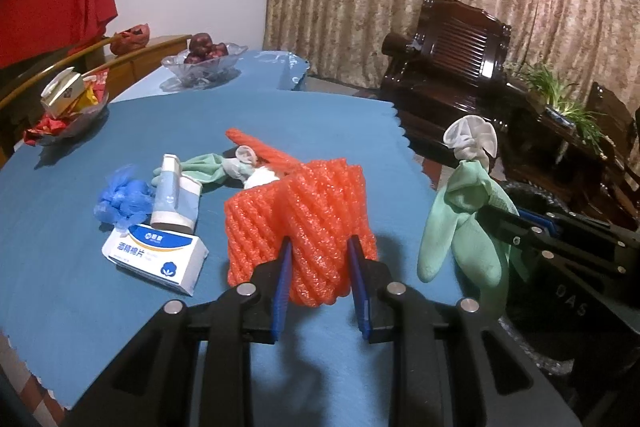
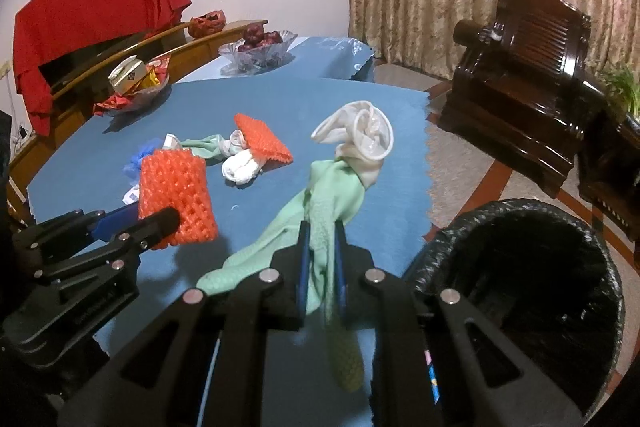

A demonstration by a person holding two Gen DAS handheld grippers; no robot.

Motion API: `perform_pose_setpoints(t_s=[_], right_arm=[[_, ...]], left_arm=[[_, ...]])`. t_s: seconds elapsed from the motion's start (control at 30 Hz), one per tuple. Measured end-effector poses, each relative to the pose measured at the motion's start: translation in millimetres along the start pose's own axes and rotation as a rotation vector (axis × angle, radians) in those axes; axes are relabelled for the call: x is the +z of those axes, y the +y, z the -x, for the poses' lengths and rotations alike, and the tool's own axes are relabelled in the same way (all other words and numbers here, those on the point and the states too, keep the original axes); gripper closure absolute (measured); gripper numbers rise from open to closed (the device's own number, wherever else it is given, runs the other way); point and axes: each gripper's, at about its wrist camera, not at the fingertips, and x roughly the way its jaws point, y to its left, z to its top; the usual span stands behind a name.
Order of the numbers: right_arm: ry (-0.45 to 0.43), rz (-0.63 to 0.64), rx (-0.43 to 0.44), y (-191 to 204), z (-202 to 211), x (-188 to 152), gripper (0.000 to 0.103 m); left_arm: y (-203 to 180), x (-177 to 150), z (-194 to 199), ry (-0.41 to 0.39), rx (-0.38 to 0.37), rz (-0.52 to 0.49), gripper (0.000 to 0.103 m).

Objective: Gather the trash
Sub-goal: 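Carry glove and net over the bin and open both tools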

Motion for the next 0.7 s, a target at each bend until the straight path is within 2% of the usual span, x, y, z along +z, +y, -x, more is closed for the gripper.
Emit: perform_pose_setpoints(t_s=[0.37, 0.7], right_arm=[[-0.058, -0.034, -0.053, -21, 51, -11, 0.093], [-0.100, -0.085, -0.137, -62, 90, -24, 0.093]], left_arm=[[-34, 3, 25, -0.053, -0.041, -0.049, 0.076], [-81, 6, 34, -0.070, -0.126, -0.115, 0.076]])
